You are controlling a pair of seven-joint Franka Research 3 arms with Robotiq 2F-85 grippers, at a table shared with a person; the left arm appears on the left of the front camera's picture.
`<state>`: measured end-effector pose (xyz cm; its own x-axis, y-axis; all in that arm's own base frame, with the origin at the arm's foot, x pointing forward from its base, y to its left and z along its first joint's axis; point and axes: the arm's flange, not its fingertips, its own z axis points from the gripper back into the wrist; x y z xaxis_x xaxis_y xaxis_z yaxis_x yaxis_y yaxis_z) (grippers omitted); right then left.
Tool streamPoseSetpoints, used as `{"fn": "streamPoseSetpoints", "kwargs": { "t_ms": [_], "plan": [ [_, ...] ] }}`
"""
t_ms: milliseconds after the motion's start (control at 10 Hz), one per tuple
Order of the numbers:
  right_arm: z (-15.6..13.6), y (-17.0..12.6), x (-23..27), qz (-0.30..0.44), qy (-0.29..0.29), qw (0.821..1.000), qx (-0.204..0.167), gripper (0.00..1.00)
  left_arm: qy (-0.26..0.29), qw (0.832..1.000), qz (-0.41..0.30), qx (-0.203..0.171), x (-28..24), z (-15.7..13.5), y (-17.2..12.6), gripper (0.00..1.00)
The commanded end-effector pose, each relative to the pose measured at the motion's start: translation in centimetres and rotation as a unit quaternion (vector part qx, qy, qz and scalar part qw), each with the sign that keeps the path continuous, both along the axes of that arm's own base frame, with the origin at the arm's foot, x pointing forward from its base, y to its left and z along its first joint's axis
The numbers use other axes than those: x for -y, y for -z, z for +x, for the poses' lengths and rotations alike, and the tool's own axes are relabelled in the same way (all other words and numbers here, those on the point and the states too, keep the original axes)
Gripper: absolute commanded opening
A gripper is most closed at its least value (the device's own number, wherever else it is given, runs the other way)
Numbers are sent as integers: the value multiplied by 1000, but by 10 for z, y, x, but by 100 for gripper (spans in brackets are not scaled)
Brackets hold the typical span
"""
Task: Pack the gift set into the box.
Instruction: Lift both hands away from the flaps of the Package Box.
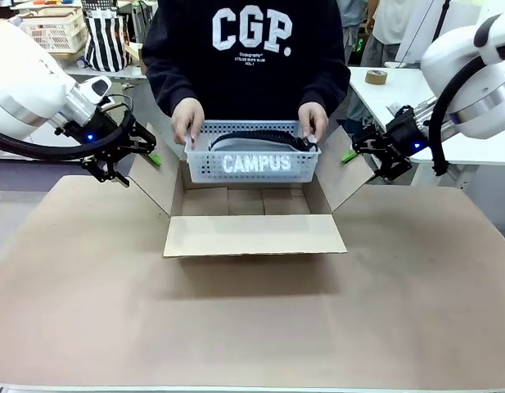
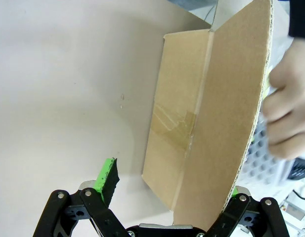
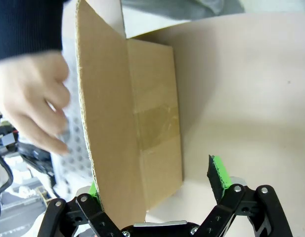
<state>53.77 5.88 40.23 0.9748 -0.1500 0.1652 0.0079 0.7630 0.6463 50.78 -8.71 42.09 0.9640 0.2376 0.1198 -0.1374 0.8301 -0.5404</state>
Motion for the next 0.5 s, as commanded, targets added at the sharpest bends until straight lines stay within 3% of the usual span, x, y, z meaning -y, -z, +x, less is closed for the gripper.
{"fn": "streamPoseSetpoints", "kwargs": {
  "t_ms": [0,400],
  "plan": [
    [-1,-4,-2,-6,8,1000,-1,100,-6,1000,6,-4,0,0,-2,100],
    [-1,-4,-2,-6,8,1000,-1,100,-6,1000,6,-4,0,0,-2,100]
  ]
}}
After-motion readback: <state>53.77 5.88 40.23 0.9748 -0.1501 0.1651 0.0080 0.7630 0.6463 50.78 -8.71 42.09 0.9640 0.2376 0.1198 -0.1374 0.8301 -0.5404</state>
